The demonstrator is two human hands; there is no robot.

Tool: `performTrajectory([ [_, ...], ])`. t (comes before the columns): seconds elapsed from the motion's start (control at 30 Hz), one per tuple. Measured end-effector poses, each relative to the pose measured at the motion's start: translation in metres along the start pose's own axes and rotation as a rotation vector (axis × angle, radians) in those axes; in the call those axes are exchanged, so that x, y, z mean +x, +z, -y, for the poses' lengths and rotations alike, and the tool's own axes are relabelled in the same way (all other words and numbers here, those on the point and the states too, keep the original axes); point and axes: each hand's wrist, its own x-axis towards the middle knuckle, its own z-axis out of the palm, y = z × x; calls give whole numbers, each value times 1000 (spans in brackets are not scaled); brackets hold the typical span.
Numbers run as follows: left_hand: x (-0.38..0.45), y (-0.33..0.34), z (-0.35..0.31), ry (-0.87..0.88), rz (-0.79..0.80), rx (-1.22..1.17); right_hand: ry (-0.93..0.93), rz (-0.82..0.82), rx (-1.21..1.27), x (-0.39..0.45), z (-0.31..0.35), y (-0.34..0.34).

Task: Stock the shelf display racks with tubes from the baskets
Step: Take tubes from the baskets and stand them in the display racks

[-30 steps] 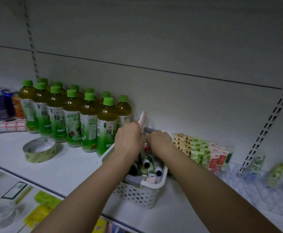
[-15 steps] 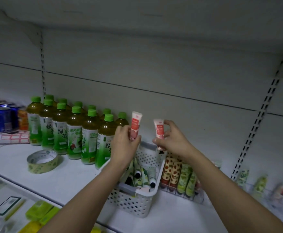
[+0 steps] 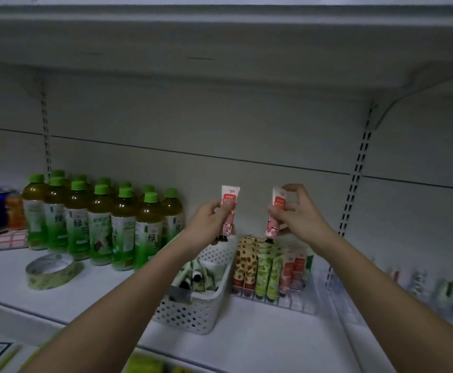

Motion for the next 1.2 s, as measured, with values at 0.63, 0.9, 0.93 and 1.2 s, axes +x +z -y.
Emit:
performTrajectory([
  [0.63,-2,55,-37,-10,276,-27,35,-128,-162,-48,-19,-88],
  [0.9,0,73,-31,16,237,102,56,-151,-240,-52,-30,-92],
  [0.93,0,75,-30,15,216,114,71,-148,-247,-52,-31,-92],
  [1.2,-3,87,-8,0,47,194,109,-124,-306,-48,-48,-90],
])
